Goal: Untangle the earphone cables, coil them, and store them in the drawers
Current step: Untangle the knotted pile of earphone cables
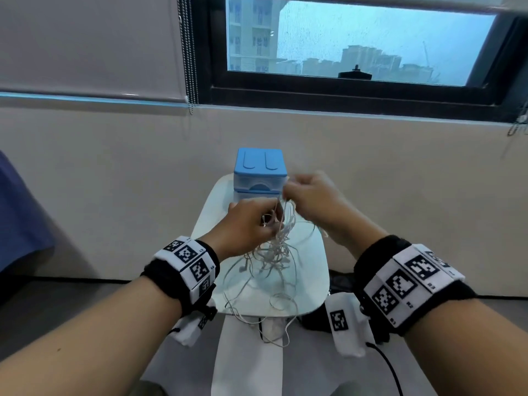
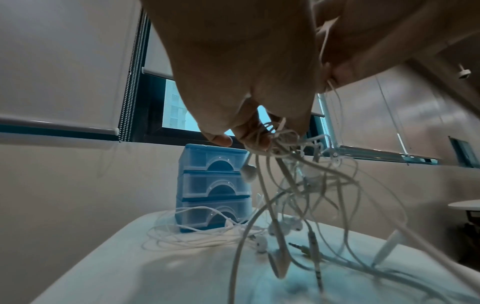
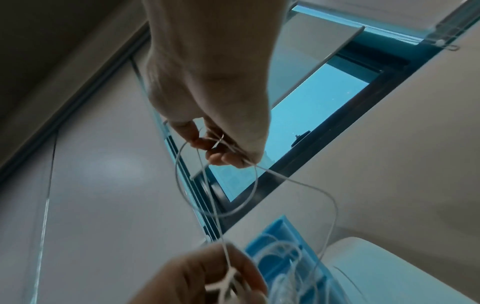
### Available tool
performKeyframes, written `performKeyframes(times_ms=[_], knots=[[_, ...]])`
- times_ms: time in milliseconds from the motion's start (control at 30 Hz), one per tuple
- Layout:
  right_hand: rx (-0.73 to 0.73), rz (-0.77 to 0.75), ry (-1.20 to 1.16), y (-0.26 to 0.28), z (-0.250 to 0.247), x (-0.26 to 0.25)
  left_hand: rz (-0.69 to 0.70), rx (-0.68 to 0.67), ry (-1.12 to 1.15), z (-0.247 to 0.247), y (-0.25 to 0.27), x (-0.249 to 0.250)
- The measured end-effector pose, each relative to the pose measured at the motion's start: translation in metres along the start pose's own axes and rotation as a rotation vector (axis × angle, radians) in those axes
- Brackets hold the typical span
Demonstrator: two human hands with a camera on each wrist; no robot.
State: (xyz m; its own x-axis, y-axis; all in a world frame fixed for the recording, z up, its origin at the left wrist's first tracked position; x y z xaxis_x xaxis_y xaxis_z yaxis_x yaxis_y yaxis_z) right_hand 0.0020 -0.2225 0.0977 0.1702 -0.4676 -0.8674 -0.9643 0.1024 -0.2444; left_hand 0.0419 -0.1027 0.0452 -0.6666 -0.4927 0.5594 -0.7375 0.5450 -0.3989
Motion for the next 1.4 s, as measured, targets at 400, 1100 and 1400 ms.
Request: performKeyframes(times_ms=[400,1100,1400], knots=[[0.492,-0.308,-0.976,0.017,-0.122,-0.059,-0.083,-0.143,-0.032,0.001,0.006,-0.026],[-0.230,0.243,0.329,0.045,0.028,0.125,-0.066,-0.236,-0.035,0.037,0.060,-0.026],[-0.224,0.219,-0.177,0.050,0.044,0.158,-0.092,-0.099,0.082,0.041,0.060,-0.025]])
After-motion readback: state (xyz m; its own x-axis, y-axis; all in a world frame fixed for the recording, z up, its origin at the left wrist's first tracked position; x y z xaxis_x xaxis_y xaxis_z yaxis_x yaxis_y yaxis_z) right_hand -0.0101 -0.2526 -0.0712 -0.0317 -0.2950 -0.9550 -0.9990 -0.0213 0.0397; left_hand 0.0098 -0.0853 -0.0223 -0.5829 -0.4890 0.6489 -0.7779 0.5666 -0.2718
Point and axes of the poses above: each hand's wrist, its own y-axis away from the middle knuckle, its own z-axis out of the palm, x = y × z, the point moved 8 cm from there along -y, towards the middle knuckle, and after that the axes turned 1 degree about -z, right-handed, at the moved point
